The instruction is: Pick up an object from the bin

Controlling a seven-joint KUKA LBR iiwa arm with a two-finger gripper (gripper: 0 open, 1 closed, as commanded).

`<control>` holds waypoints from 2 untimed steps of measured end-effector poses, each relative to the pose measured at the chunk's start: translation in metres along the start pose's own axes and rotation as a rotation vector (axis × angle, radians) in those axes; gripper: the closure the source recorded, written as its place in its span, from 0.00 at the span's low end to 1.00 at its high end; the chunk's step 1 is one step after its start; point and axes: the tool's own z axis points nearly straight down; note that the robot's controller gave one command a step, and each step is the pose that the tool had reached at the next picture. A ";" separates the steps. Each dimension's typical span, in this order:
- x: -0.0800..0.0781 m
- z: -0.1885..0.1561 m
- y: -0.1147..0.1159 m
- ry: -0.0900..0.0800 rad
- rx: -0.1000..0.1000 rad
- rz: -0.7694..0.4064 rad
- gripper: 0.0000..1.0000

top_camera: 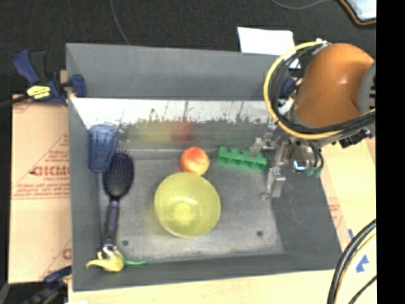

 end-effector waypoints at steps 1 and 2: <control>-0.001 -0.005 0.000 -0.008 0.001 -0.004 0.00; -0.062 0.133 -0.048 -0.017 0.000 0.183 0.00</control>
Offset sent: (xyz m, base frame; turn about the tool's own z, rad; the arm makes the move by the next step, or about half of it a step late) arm 0.0626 -0.0526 -0.1508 0.2023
